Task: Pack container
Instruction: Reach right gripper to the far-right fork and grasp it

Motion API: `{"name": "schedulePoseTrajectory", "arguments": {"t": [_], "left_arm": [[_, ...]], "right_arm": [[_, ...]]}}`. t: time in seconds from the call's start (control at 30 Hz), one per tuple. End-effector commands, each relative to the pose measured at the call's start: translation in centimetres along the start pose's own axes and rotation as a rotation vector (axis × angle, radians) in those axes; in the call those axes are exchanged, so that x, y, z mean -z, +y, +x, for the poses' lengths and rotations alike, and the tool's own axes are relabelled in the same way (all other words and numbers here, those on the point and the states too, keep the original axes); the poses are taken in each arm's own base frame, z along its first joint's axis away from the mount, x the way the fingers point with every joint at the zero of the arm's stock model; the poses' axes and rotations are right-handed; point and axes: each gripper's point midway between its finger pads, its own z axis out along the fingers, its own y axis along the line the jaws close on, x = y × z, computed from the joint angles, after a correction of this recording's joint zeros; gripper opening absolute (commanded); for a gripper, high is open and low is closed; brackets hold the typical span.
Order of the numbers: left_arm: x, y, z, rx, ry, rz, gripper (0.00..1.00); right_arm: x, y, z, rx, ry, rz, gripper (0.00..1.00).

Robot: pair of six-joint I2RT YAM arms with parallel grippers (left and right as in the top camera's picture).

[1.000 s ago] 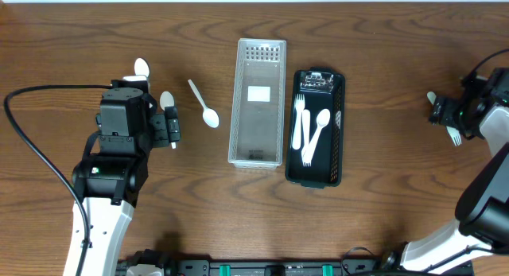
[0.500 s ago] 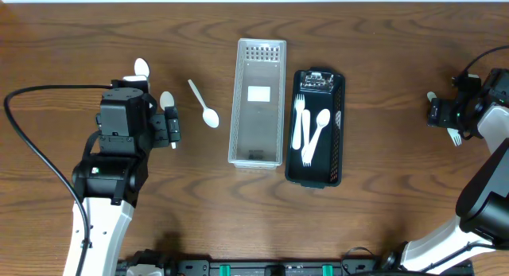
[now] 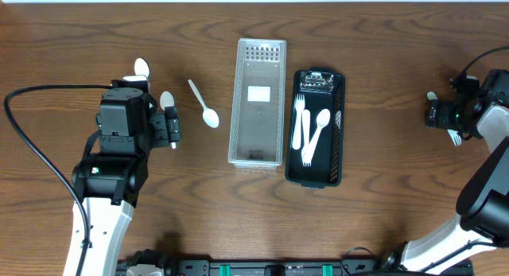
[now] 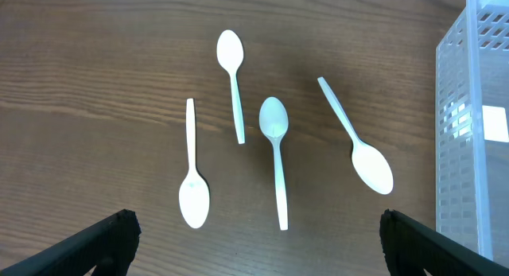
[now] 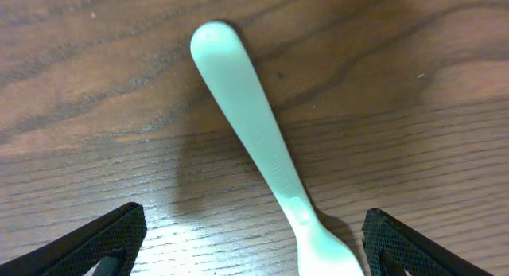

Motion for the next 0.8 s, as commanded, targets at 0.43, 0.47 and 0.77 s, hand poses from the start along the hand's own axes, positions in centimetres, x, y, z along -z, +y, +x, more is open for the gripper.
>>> {"name": "schedulePoseTrajectory", "arguments": {"t": [0.43,0.47,0.77], "left_arm": [[0.5,0.4,-0.8,0.001,-0.020,-0.014,0.98],[0.5,0.4,-0.8,0.001,-0.020,-0.014,0.98],[0.5,0.4,-0.8,0.001,-0.020,-0.014,0.98]], "right_arm": [[-2.3,-0.4,2.8,-0.116,0.099,-0.004,0.64],[-2.3,-0.6,2.9,-0.157,0.105,0.009,0.61],[-1.8,-0.9,6.0,-0.417,0.232,0.113,0.32]]}}
